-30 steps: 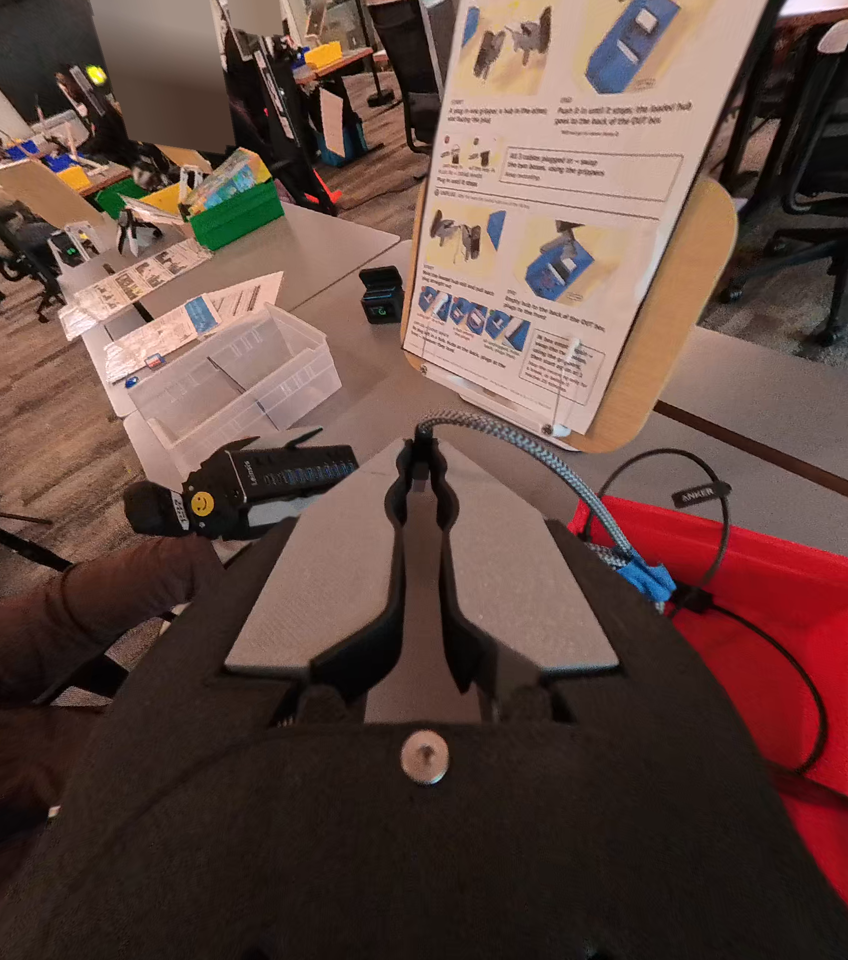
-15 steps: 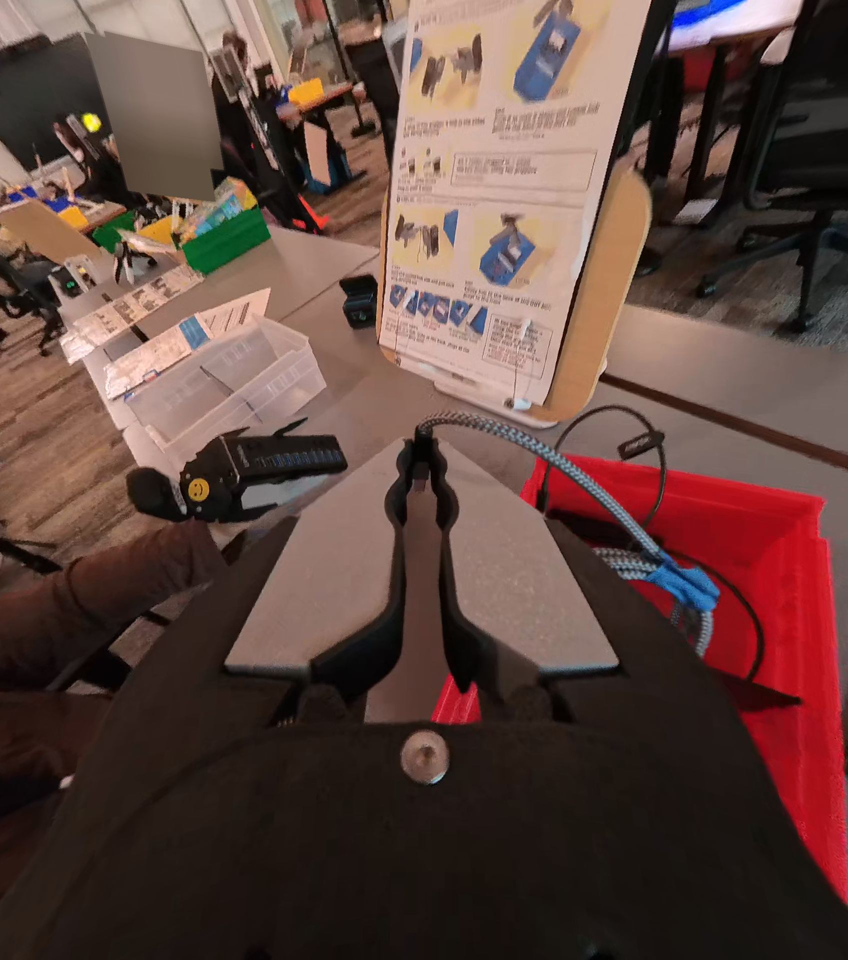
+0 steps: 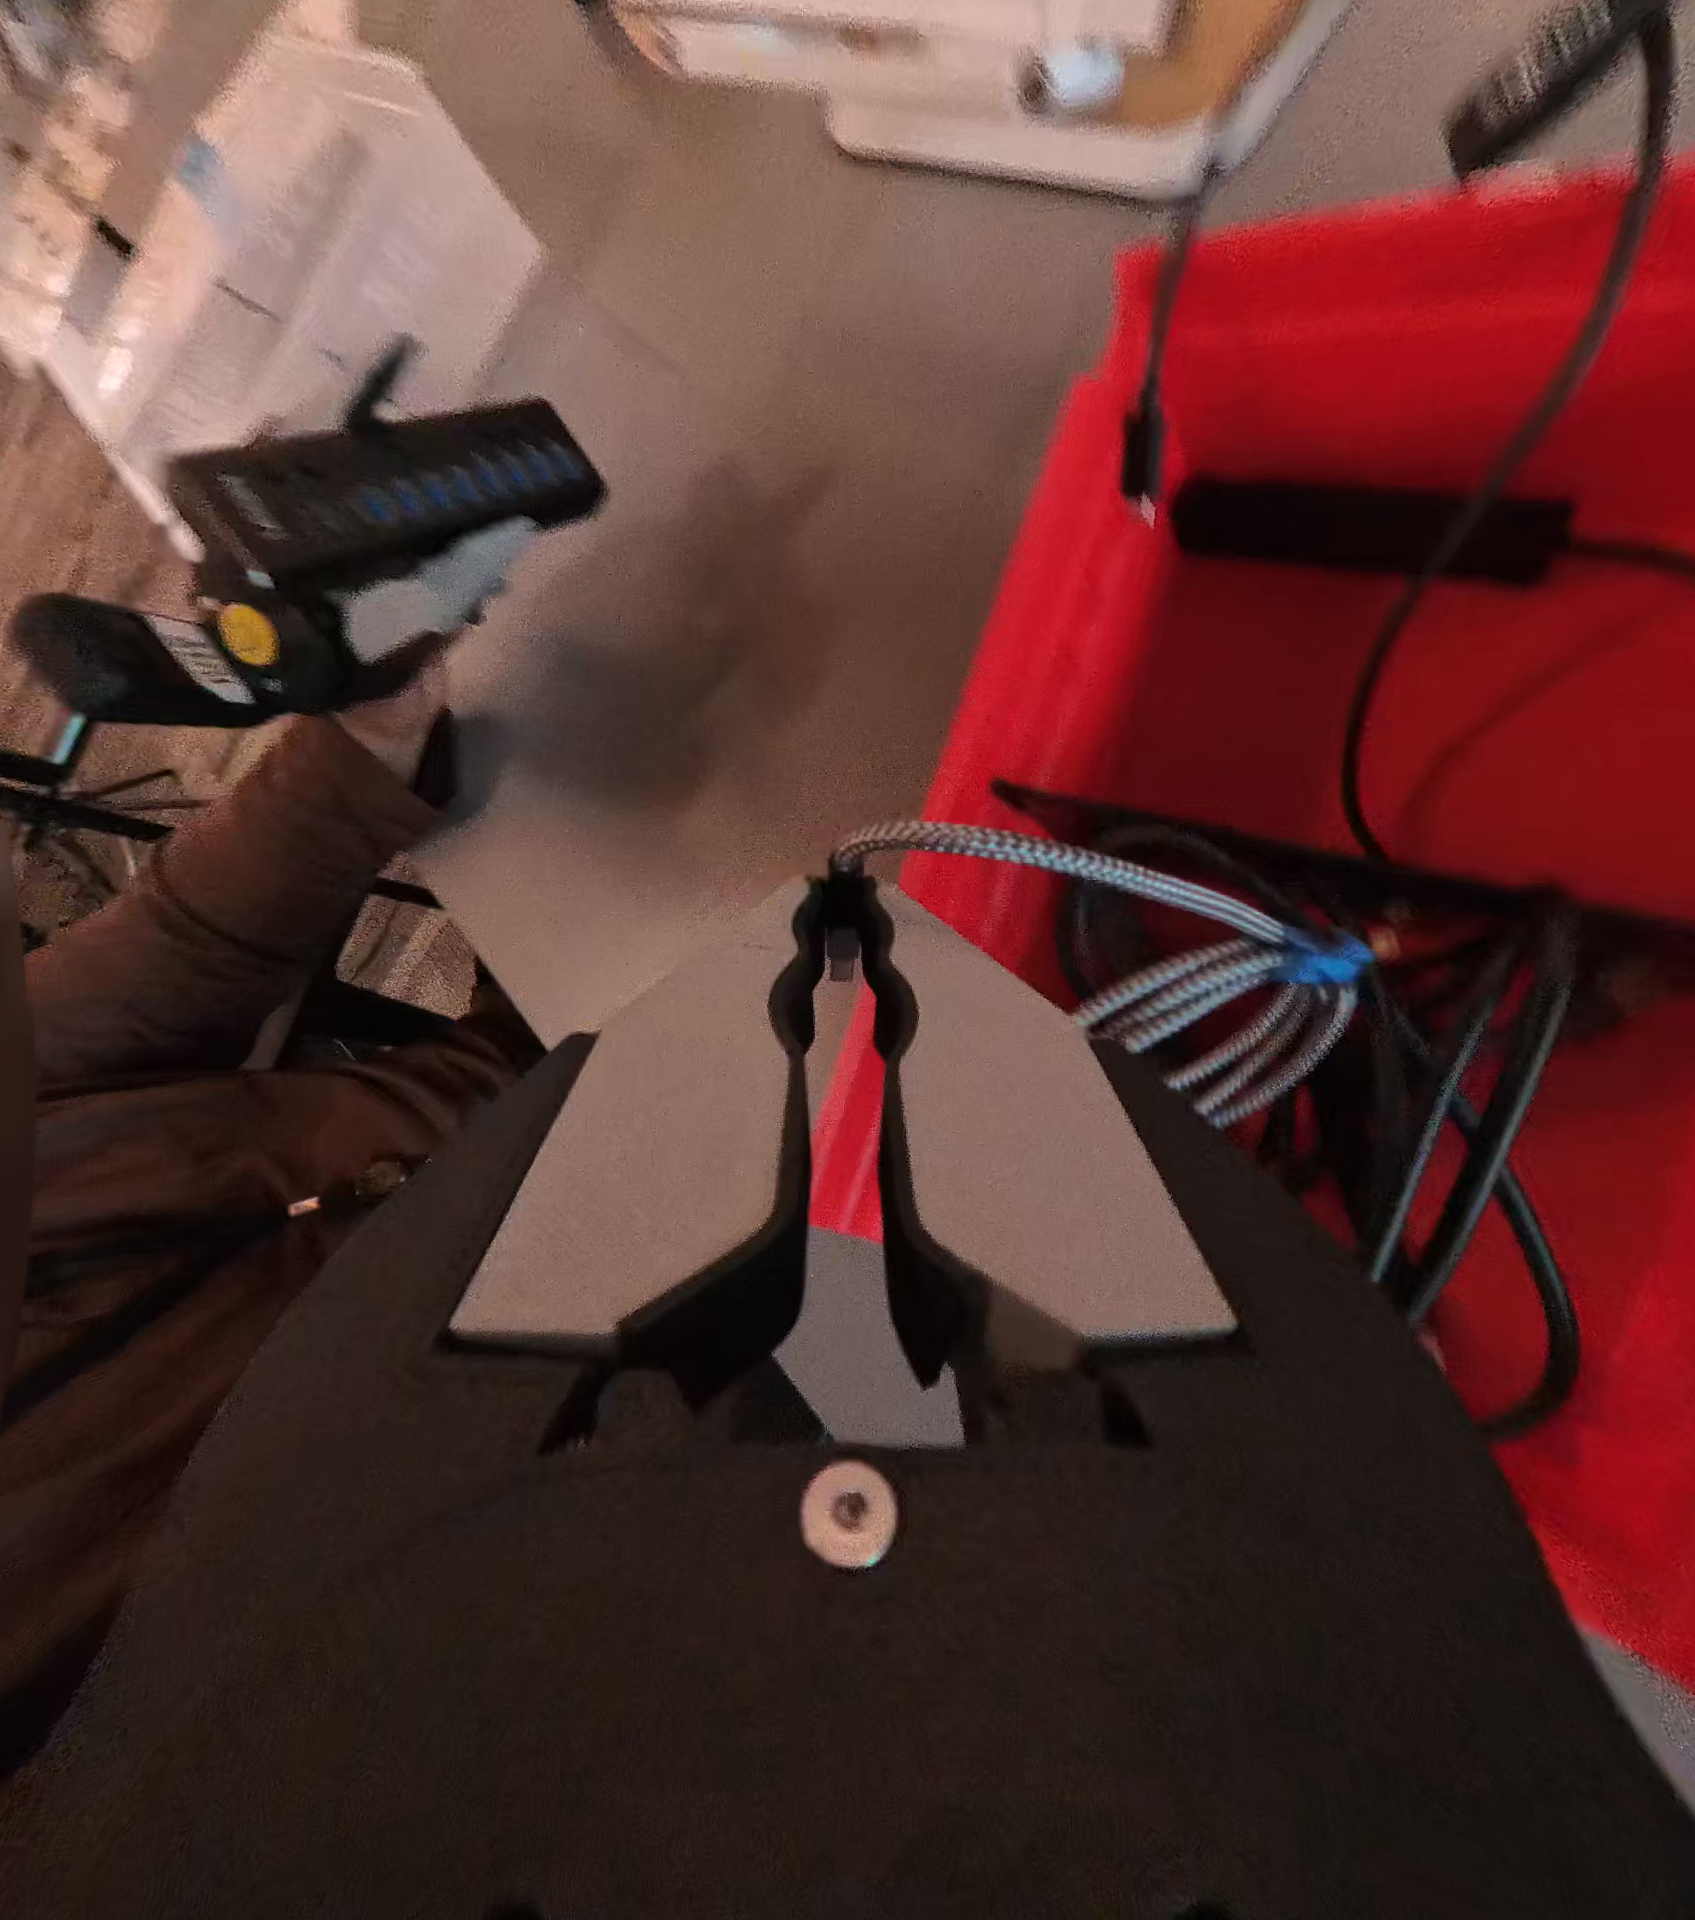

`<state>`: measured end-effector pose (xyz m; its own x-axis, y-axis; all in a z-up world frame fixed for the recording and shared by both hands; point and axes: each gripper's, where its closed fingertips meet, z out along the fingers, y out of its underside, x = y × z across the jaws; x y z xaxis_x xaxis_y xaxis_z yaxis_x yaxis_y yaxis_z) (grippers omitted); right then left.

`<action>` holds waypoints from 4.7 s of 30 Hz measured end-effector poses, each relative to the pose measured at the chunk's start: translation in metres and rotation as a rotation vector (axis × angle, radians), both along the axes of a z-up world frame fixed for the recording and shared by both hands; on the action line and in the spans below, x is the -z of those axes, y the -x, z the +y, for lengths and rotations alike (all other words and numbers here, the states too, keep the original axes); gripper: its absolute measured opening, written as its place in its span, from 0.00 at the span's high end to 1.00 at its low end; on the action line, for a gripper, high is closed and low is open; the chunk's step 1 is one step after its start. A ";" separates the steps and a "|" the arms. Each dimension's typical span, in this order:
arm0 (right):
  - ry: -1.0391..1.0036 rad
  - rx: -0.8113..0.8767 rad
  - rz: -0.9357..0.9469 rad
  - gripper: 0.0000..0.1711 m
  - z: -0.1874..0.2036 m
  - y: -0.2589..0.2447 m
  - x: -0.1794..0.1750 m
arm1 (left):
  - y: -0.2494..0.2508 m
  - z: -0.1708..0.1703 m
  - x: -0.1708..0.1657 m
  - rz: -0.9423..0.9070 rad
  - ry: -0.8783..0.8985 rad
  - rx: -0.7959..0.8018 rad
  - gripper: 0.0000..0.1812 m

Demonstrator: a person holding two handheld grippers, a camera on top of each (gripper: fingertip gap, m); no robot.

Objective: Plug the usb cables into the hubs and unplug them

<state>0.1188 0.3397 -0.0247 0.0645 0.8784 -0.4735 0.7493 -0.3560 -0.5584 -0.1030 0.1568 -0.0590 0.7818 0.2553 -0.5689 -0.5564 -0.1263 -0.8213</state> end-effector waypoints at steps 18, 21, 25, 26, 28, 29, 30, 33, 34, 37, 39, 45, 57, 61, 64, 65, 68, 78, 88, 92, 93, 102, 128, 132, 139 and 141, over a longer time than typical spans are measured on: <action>-0.324 0.063 -0.317 0.84 0.002 -0.021 0.020 | -0.081 0.006 0.020 -0.143 0.099 0.518 0.63; -0.276 -0.074 -0.128 0.84 -0.043 0.002 -0.005 | -0.112 -0.004 0.025 -0.294 0.163 0.746 0.63; -0.096 -0.357 0.077 0.81 -0.136 0.025 -0.011 | -0.150 -0.032 0.018 -0.498 0.221 1.086 0.63; -0.069 -0.406 0.115 0.80 -0.154 0.030 -0.008 | -0.156 -0.039 0.015 -0.528 0.228 1.153 0.63; -0.052 -0.493 0.178 0.77 -0.187 0.041 0.006 | -0.162 -0.047 0.012 -0.562 0.228 1.218 0.63; -0.058 -0.526 0.195 0.76 -0.201 0.045 0.017 | -0.162 -0.047 0.011 -0.573 0.219 1.224 0.63; -0.069 -0.545 0.202 0.76 -0.211 0.049 0.029 | -0.160 -0.046 0.009 -0.585 0.205 1.216 0.63; -0.126 -0.519 0.231 0.75 -0.226 0.063 0.062 | -0.153 -0.044 0.003 -0.617 0.159 1.207 0.63; -0.144 -0.488 0.264 0.74 -0.227 0.070 0.067 | -0.152 -0.044 0.000 -0.627 0.145 1.212 0.63; -0.133 -0.423 0.398 0.70 -0.236 0.094 0.068 | -0.154 -0.046 -0.005 -0.633 0.115 1.240 0.63; -0.071 -0.456 0.479 0.65 -0.253 0.102 0.066 | -0.156 -0.050 -0.009 -0.627 0.093 1.261 0.63; -0.053 -0.553 0.575 0.52 -0.275 0.106 0.068 | -0.153 -0.053 -0.018 -0.647 0.049 1.279 0.62; -0.307 -0.508 0.593 0.57 -0.266 0.118 0.079 | -0.150 -0.055 -0.026 -0.636 -0.002 1.278 0.62; -0.420 -0.482 0.558 0.65 -0.256 0.119 0.080 | -0.144 -0.049 -0.024 -0.686 0.027 1.250 0.63; -0.473 -0.399 0.533 0.65 -0.239 0.113 0.069 | -0.128 -0.037 -0.027 -0.784 -0.007 1.174 0.62; -0.483 -0.378 0.518 0.65 -0.232 0.110 0.066 | -0.120 -0.034 -0.031 -0.818 -0.036 1.151 0.62; -0.542 -0.303 0.480 0.65 -0.208 0.102 0.058 | -0.100 -0.032 -0.040 -0.870 -0.116 1.099 0.66; -1.068 0.069 0.237 0.65 -0.040 0.054 -0.042 | -0.064 -0.012 -0.024 -0.827 -0.141 0.825 0.84; -1.572 -0.210 -0.366 0.65 0.080 0.023 -0.048 | -0.097 0.002 0.013 -0.622 0.087 0.757 0.82; -1.700 -0.444 -0.635 0.65 0.106 0.019 -0.024 | -0.099 0.003 0.016 -0.635 0.110 0.755 0.82; -1.749 -0.490 -0.693 0.65 0.113 0.021 -0.019 | -0.101 0.003 0.017 -0.620 0.120 0.759 0.82; -1.847 -0.358 -0.781 0.71 0.154 0.048 -0.007 | -0.101 0.003 0.017 -0.617 0.119 0.748 0.78; -0.600 0.108 0.124 0.44 -0.027 -0.035 0.089 | 0.025 -0.216 -0.026 -0.574 0.054 0.007 0.61; -0.649 0.142 0.105 0.48 -0.031 -0.010 0.114 | 0.081 -0.252 0.015 -0.601 0.081 -0.255 0.54; -0.792 0.240 -0.005 0.97 -0.030 -0.001 0.119 | 0.128 -0.259 0.046 -0.357 0.144 -0.502 0.85; -0.778 0.249 0.009 0.98 -0.049 0.002 0.119 | 0.132 -0.271 0.042 -0.372 0.148 -0.471 0.95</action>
<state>0.1166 0.2910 -0.1436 0.3005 0.9163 0.2649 0.6939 -0.0195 -0.7198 -0.2352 -0.1145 -0.1008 0.7572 0.5604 -0.3356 -0.0929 -0.4162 -0.9045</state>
